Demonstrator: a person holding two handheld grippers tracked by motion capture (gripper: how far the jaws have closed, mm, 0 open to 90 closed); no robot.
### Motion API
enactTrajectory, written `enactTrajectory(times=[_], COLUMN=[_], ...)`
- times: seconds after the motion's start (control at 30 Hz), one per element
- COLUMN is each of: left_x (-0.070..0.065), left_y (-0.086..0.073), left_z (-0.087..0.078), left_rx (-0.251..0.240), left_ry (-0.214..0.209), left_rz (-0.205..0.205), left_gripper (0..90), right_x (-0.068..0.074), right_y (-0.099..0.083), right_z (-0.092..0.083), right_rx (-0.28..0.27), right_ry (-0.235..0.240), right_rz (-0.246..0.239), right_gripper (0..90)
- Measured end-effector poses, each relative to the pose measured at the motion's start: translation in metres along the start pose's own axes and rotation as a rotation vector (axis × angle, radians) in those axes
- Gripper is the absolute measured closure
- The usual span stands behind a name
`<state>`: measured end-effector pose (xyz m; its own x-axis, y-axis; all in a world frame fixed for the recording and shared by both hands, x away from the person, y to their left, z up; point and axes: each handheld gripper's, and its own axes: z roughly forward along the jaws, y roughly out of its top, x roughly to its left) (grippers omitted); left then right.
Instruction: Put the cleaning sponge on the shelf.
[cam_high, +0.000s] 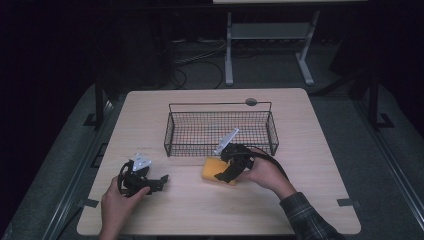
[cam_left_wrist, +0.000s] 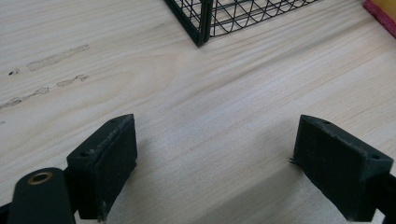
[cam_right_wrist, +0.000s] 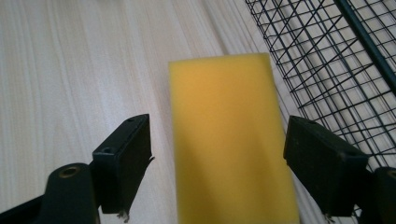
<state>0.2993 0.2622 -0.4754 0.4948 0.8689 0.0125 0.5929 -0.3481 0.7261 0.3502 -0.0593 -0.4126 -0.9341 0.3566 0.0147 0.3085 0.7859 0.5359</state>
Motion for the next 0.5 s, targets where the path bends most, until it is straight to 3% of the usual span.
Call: enactTrajectory(times=[0.5], left_x=[0.000], left_y=[0.000], left_z=[0.000], left_rx=[0.003], left_ry=[0.000], left_rz=[0.003], left_gripper=[12.7], right_x=[-0.007], right_y=[0.006], right_z=[0.019], right_rx=[0.078], right_ry=[-0.002], right_rz=[-0.004], right_gripper=[14.0])
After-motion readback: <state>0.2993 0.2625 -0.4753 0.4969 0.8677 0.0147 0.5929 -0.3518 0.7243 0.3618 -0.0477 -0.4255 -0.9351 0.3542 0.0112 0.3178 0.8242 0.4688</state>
